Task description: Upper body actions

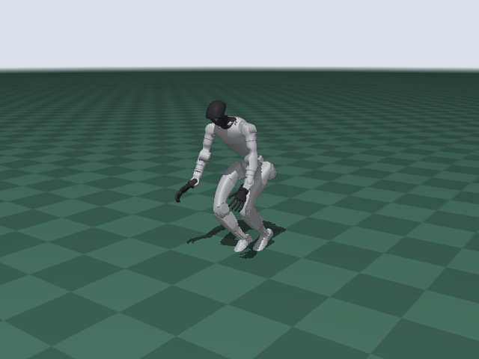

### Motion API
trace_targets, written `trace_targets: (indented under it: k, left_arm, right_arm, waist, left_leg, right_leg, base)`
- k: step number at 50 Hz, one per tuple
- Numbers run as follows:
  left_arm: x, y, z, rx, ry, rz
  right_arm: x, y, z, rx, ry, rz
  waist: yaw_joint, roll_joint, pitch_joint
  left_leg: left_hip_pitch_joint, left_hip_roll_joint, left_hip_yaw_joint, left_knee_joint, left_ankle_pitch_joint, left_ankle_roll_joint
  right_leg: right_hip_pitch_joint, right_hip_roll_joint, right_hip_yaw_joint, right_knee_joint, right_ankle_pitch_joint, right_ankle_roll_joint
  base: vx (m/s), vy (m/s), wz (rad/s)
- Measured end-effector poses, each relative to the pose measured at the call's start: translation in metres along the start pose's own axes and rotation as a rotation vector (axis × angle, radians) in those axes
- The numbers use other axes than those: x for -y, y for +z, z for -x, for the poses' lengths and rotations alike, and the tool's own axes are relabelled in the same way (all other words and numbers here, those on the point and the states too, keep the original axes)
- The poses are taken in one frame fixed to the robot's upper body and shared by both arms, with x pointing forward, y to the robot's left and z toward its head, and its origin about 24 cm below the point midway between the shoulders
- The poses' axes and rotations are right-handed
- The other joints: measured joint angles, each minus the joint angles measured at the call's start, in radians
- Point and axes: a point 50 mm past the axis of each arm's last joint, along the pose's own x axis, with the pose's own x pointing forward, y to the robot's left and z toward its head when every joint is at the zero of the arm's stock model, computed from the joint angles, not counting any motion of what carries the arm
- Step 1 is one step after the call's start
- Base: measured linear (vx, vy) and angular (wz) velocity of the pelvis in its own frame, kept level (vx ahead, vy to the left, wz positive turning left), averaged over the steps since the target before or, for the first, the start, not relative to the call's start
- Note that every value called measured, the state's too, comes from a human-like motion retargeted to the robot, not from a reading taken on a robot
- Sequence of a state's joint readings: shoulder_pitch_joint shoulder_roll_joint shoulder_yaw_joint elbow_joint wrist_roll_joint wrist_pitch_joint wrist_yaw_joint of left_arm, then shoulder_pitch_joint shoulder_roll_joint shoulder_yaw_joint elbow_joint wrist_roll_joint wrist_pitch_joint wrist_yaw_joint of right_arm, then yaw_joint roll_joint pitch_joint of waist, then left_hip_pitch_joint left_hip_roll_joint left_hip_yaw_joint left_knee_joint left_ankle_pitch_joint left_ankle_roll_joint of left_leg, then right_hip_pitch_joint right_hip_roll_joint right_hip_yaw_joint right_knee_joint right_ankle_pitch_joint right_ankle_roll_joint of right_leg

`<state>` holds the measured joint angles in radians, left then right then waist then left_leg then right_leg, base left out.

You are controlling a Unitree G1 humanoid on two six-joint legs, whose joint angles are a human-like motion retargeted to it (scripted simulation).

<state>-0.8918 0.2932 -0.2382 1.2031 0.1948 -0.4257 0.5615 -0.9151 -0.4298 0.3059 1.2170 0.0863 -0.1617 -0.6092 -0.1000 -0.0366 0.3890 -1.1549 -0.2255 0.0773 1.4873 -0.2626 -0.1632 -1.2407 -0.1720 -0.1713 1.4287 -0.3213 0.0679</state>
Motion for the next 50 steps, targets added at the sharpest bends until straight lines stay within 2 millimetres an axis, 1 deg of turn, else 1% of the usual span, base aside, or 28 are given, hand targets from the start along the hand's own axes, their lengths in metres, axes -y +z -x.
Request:
trace_targets:
  k: [5,8,10,12,13,14,15,17,18,20,22,25,27,28,29,30,31,32,33,35,37,39,40,42,44,45,48,50]
  left_arm:
    - [0.029,0.051,0.009,0.092,0.033,0.472]
    - [0.024,0.092,0.014,0.221,0.098,0.817]
    - [0.014,0.119,0.014,0.314,0.133,1.007]
    - [0.014,0.14,0.014,0.335,0.11,1.136]
    - [0.014,0.15,0.012,0.334,0.087,1.182]
    - [0.01,0.163,0.009,0.364,0.065,1.212]
    - [0.004,0.177,0.006,0.409,0.041,1.233]
    - [-0.005,0.223,0.0,0.535,-0.051,1.266]
    - [-0.01,0.252,-0.003,0.603,-0.122,1.275]
    - [-0.023,0.305,-0.006,0.736,-0.275,1.266]
    - [-0.031,0.355,0.0,0.855,-0.408,1.23]
    - [-0.037,0.427,0.031,1.017,-0.628,1.164]
    - [-0.029,0.447,0.044,1.034,-0.756,1.087]
    - [-0.025,0.448,0.043,1.01,-0.797,1.05]
    - [-0.028,0.445,0.033,0.96,-0.757,0.982]
    - [-0.035,0.439,0.019,0.895,-0.672,0.9]
    - [-0.071,0.461,0.022,0.874,-0.455,0.955]
    - [-0.109,0.473,0.027,0.9,-0.233,0.99]
    - [-0.144,0.473,0.034,1.029,-0.013,0.962]
    - [-0.163,0.435,0.03,1.137,0.322,0.972]
    - [-0.156,0.371,0.01,1.074,0.584,0.936]
    - [-0.127,0.308,-0.01,0.909,0.61,0.821]
    - [-0.108,0.279,-0.018,0.813,0.545,0.76]
    - [-0.071,0.223,-0.038,0.568,0.249,0.711]
    - [-0.029,0.173,-0.037,0.456,-0.176,0.612]
    - [-0.007,0.15,-0.028,0.429,-0.412,0.566]
    - [0.049,0.066,0.014,0.097,-0.774,0.543]
    - [0.073,0.024,0.05,-0.05,-0.894,0.558]
  right_arm:
    - [0.014,-0.01,0.013,0.026,-0.186,-0.327]
    - [0.05,-0.002,0.008,0.117,-0.323,-0.563]
    - [0.085,0.012,-0.001,0.211,-0.431,-0.667]
    - [0.12,0.022,-0.009,0.257,-0.509,-0.693]
    - [0.135,0.03,-0.012,0.288,-0.533,-0.696]
    - [0.148,0.045,-0.015,0.335,-0.539,-0.715]
    - [0.159,0.062,-0.017,0.391,-0.533,-0.741]
    - [0.176,0.107,-0.018,0.526,-0.484,-0.783]
    - [0.182,0.134,-0.016,0.598,-0.444,-0.8]
    - [0.18,0.195,-0.006,0.725,-0.333,-0.839]
    - [0.158,0.253,0.015,0.827,-0.198,-0.908]
    - [0.122,0.324,0.065,0.994,0.031,-0.955]
    - [0.082,0.35,0.091,0.991,0.237,-0.916]
    - [0.058,0.356,0.101,0.969,0.331,-0.855]
    - [0.045,0.36,0.103,0.937,0.31,-0.762]
    - [0.04,0.363,0.1,0.904,0.222,-0.655]
    - [0.086,0.373,0.093,0.906,-0.054,-0.689]
    - [0.131,0.381,0.096,0.958,-0.282,-0.723]
    - [0.169,0.389,0.111,1.123,-0.41,-0.727]
    - [0.21,0.358,0.104,1.285,-0.572,-0.614]
    - [0.216,0.31,0.09,1.265,-0.603,-0.606]
    - [0.211,0.254,0.065,1.122,-0.588,-0.504]
    - [0.211,0.223,0.05,1.033,-0.573,-0.425]
    - [0.214,0.153,0.016,0.764,-0.473,-0.356]
    - [0.209,0.066,-0.006,0.418,-0.252,-0.329]
    - [0.203,0.018,-0.007,0.24,-0.103,-0.317]
    - [0.17,-0.114,0.029,-0.225,0.238,-0.289]
    - [0.152,-0.19,0.079,-0.569,0.338,-0.308]
  waist:
    - [0.027,-0.046,-0.073]
    - [0.056,-0.043,-0.132]
    - [0.066,-0.027,-0.163]
    - [0.051,-0.001,-0.185]
    - [0.044,-0.029,-0.168]
    - [0.045,-0.036,-0.159]
    - [0.049,-0.032,-0.153]
    - [0.038,-0.035,-0.188]
    - [0.042,-0.03,-0.198]
    - [0.055,-0.036,-0.237]
    - [0.067,-0.023,-0.314]
    - [0.073,0.005,-0.339]
    - [0.039,0.011,-0.378]
    - [0.012,0.005,-0.411]
    - [-0.013,-0.021,-0.447]
    - [-0.038,-0.058,-0.485]
    - [0.066,0.007,-0.398]
    - [0.13,0.047,-0.315]
    - [0.113,0.039,-0.239]
    - [0.159,0.034,-0.21]
    - [0.13,0.051,-0.222]
    - [0.096,0.049,-0.239]
    - [0.098,0.044,-0.246]
    - [0.118,0.05,-0.252]
    - [0.131,0.059,-0.257]
    - [0.134,0.061,-0.259]
    - [0.155,0.054,-0.301]
    - [0.168,0.053,-0.335]
  left_leg:
    - [0.425,-0.012,-0.13,-0.45,0.087,-0.045]
    - [0.755,-0.031,-0.234,-0.797,0.153,-0.009]
    - [0.946,-0.047,-0.288,-1.021,0.286,0.035]
    - [1.104,0.063,-0.224,-1.185,0.615,0.0]
    - [1.177,0.041,-0.227,-1.173,0.742,-0.043]
    - [1.198,0.049,-0.219,-1.112,0.785,-0.061]
    - [1.193,0.073,-0.206,-1.026,0.786,-0.067]
    - [1.197,0.03,-0.37,-1.032,0.786,-0.059]
    - [1.205,0.006,-0.44,-1.024,0.784,-0.089]
    - [1.172,0.018,-0.382,-1.003,0.716,-0.099]
    - [1.063,0.115,-0.225,-1.033,0.632,-0.083]
    - [1.081,0.145,-0.098,-1.23,0.412,0.026]
    - [1.115,0.113,-0.129,-1.339,0.486,0.018]
    - [1.128,0.081,-0.175,-1.377,0.616,0.03]
    - [1.129,0.013,-0.246,-1.355,0.478,0.107]
    - [1.124,-0.074,-0.329,-1.304,0.205,0.217]
    - [1.058,-0.039,-0.15,-1.199,0.148,0.276]
    - [0.997,-0.047,-0.092,-1.101,0.103,0.294]
    - [0.946,-0.137,-0.276,-1.015,0.081,0.228]
    - [0.917,-0.095,-0.23,-0.963,0.085,0.212]
    - [1.004,-0.032,-0.136,-1.079,0.109,0.26]
    - [1.063,-0.05,-0.207,-1.202,0.169,0.234]
    - [1.063,-0.036,-0.193,-1.236,0.198,0.209]
    - [1.082,0.002,-0.129,-1.323,0.257,0.177]
    - [1.116,0.009,-0.116,-1.398,0.278,0.178]
    - [1.133,0.007,-0.122,-1.426,0.277,0.183]
    - [1.15,-0.006,-0.145,-1.476,0.257,0.246]
    - [1.145,-0.007,-0.161,-1.479,0.245,0.264]
  right_leg:
    - [0.402,0.041,0.087,-0.413,0.119,0.059]
    - [0.679,0.065,0.044,-0.705,0.25,0.007]
    - [0.841,0.111,0.055,-0.902,0.48,0.002]
    - [0.988,0.087,-0.012,-1.008,0.807,0.026]
    - [1.015,-0.017,-0.054,-0.848,0.835,0.071]
    - [1.047,-0.012,0.002,-0.777,0.845,0.129]
    - [1.083,0.047,0.107,-0.752,0.845,0.194]
    - [1.132,0.205,0.351,-0.856,0.845,0.194]
    - [1.176,0.269,0.433,-0.931,0.845,0.194]
    - [1.174,0.243,0.315,-1.024,0.845,0.194]
    - [1.129,0.24,0.226,-1.134,0.817,0.194]
    - [1.106,0.243,0.137,-1.203,0.649,0.194]
    - [1.119,0.235,0.129,-1.262,0.617,0.193]
    - [1.125,0.211,0.126,-1.286,0.668,0.19]
    - [1.121,0.185,0.155,-1.303,0.696,0.191]
    - [1.113,0.159,0.201,-1.317,0.712,0.194]
    - [1.051,0.253,0.175,-1.185,0.539,0.027]
    - [1.007,0.325,0.222,-1.087,0.412,-0.062]
    - [1.0,0.356,0.414,-1.056,0.377,0.004]
    - [0.987,0.27,0.297,-0.996,0.387,0.017]
    - [1.031,0.302,0.319,-1.08,0.418,0.021]
    - [1.069,0.235,0.241,-1.192,0.499,0.038]
    - [1.081,0.227,0.259,-1.239,0.531,0.05]
    - [1.096,0.215,0.239,-1.306,0.568,0.045]
    - [1.122,0.21,0.171,-1.371,0.582,0.026]
    - [1.135,0.207,0.14,-1.401,0.58,0.018]
    - [1.14,0.24,0.139,-1.448,0.541,-0.044]
    - [1.14,0.248,0.123,-1.462,0.529,-0.065]
  base:
    - [0.47,-0.04,-0.22]
    - [0.79,0.02,-0.29]
    - [0.74,0.04,0.15]
    - [0.88,0.0,0.88]
    - [0.98,-0.09,0.68]
    - [0.94,-0.12,0.24]
    - [0.69,-0.13,0.16]
    - [0.51,-0.2,0.37]
    - [0.62,-0.27,0.09]
    - [0.68,-0.29,-0.47]
    - [0.43,-0.2,-0.52]
    - [0.47,0.02,-0.08]
    - [0.91,-0.04,-0.02]
    - [1.06,-0.09,0.13]
    - [0.96,-0.13,0.34]
    - [-0.05,0.36,-0.29]
    - [-0.91,0.68,-0.79]
    - [-1.65,0.66,-0.8]
    - [-1.1,0.15,-0.05]
    - [-0.06,-0.08,0.35]
    - [0.13,0.11,0.66]
    - [0.17,0.1,0.69]
    - [0.21,0.06,0.13]
    - [0.14,0.07,-0.06]
    - [0.12,0.06,0.19]
    - [0.15,0.04,0.43]
    - [0.24,-0.04,0.18]
    - [0.33,-0.05,0.23]
